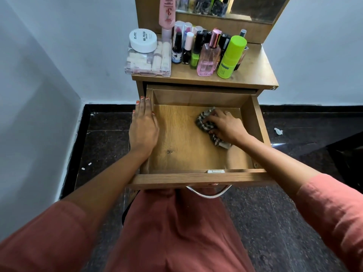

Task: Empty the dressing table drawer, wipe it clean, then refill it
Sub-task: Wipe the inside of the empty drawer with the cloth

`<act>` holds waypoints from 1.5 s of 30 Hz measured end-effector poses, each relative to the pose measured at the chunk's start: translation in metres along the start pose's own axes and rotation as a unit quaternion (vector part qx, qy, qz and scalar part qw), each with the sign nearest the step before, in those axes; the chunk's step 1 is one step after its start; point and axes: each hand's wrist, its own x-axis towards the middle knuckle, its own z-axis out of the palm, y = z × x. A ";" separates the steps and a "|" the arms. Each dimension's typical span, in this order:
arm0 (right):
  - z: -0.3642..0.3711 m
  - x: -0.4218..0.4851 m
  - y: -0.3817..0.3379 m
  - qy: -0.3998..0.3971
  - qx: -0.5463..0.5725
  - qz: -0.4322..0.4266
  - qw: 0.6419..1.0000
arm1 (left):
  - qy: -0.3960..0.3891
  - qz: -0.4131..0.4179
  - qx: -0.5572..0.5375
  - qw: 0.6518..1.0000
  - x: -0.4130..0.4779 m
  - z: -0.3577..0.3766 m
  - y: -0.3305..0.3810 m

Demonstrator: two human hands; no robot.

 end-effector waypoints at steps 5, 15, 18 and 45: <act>-0.006 -0.014 -0.021 -0.098 0.011 -0.037 0.994 | -0.002 -0.001 0.000 1.000 0.000 0.000 0.000; -0.010 -0.038 -0.004 -0.142 -0.063 -0.086 0.984 | -0.001 -0.003 -0.004 1.000 -0.001 0.001 0.000; -0.018 -0.024 0.014 -0.096 -0.075 -0.047 0.991 | -0.002 -0.002 0.000 1.000 -0.001 0.000 0.000; -0.006 -0.058 0.002 -0.201 -0.078 0.021 0.976 | 0.006 -0.001 -0.010 1.000 -0.003 -0.001 0.001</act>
